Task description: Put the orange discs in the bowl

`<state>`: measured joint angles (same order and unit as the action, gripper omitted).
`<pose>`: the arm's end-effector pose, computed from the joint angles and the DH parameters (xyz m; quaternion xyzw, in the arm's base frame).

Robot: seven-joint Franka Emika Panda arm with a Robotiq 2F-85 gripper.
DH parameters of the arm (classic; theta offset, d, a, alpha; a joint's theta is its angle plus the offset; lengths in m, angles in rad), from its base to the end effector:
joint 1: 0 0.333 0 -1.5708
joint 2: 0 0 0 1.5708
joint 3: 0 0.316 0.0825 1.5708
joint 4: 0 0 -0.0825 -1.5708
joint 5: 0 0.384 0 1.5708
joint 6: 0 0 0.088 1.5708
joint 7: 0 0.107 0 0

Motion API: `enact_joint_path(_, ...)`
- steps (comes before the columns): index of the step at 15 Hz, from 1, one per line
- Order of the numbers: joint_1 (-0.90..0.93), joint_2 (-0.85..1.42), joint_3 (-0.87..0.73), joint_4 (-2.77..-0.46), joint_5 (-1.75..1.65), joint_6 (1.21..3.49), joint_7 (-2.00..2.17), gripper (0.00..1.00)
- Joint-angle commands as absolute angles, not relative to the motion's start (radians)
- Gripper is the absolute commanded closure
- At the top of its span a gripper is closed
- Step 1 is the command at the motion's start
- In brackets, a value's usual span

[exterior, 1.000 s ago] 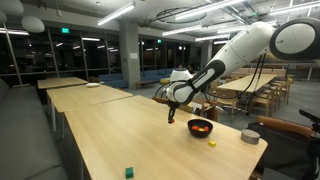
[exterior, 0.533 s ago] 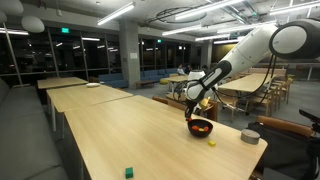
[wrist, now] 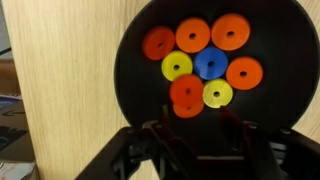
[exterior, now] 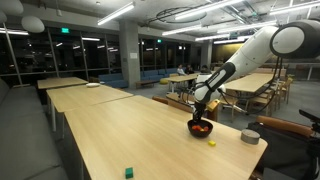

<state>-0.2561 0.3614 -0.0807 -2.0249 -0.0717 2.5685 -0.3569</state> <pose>0.5844 -0.2014 0.2877 0.9943 0.0421 0.0735 0.0649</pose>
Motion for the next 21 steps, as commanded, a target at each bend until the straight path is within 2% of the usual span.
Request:
enact_joint_path(1,-0.246,0.303,-0.068,-2.089,-0.050,2.541,-0.373,0.10)
enact_joint_path(3,-0.220,0.290,-0.051,-2.119,-0.070,2.515,-0.385,0.00)
enact_joint_path(11,-0.040,0.247,0.000,-2.160,-0.178,2.414,-0.274,0.00)
enact_joint_path(17,0.029,0.189,0.006,-2.155,-0.258,2.394,-0.171,0.00)
enact_joint_path(21,0.033,0.187,0.094,-2.130,-0.124,2.332,-0.364,0.00)
